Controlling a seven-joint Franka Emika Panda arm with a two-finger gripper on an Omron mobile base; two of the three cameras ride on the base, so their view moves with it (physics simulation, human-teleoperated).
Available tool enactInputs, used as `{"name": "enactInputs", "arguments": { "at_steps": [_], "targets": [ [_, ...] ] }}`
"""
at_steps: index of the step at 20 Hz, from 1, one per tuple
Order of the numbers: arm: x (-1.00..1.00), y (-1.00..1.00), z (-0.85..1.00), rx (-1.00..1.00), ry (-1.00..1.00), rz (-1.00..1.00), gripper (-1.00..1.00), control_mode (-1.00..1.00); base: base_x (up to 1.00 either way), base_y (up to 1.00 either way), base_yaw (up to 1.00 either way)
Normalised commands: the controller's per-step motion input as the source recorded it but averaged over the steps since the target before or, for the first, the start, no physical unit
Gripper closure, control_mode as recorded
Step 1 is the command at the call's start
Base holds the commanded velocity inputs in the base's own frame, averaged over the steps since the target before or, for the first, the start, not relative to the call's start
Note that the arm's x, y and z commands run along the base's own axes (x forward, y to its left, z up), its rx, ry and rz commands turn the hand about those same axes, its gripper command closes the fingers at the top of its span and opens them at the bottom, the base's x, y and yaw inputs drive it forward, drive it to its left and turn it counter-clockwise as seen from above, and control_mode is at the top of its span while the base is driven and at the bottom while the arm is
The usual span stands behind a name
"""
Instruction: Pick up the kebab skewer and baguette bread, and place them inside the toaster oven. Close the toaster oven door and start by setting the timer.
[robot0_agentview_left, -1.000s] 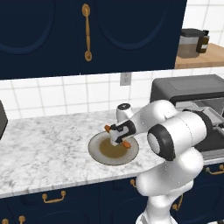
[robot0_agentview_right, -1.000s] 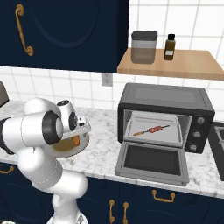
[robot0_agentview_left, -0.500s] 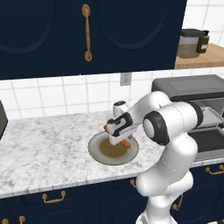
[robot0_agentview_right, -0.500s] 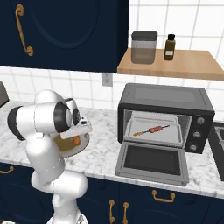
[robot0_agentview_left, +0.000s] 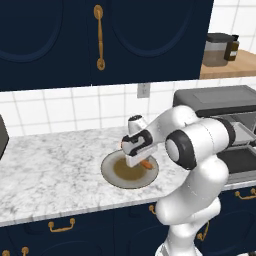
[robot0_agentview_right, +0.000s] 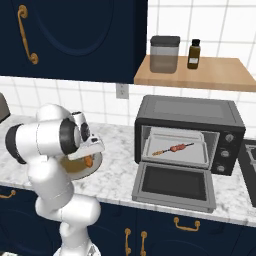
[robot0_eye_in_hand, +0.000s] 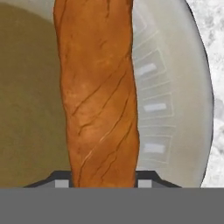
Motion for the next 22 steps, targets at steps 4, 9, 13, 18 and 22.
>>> {"name": "enactInputs", "arguments": {
  "at_steps": [4,9,13,18,22],
  "targets": [
    [-1.00,-0.61,0.89,0.01,-0.05,0.11,1.00,-1.00,0.00,0.00,0.00],
    [-1.00,-0.86,1.00,0.02,-0.06,0.18,1.00,-1.00,0.00,0.00,0.00],
    [-1.00,-0.94,1.00,0.00,-0.03,0.21,1.00,-1.00,0.00,0.00,0.00],
    [-0.90,-1.00,0.97,0.00,0.00,0.19,1.00,-1.00,0.00,0.00,0.00],
    [-0.36,-1.00,0.78,0.02,0.00,0.13,1.00,-1.00,0.00,0.00,0.00]
  ]
}}
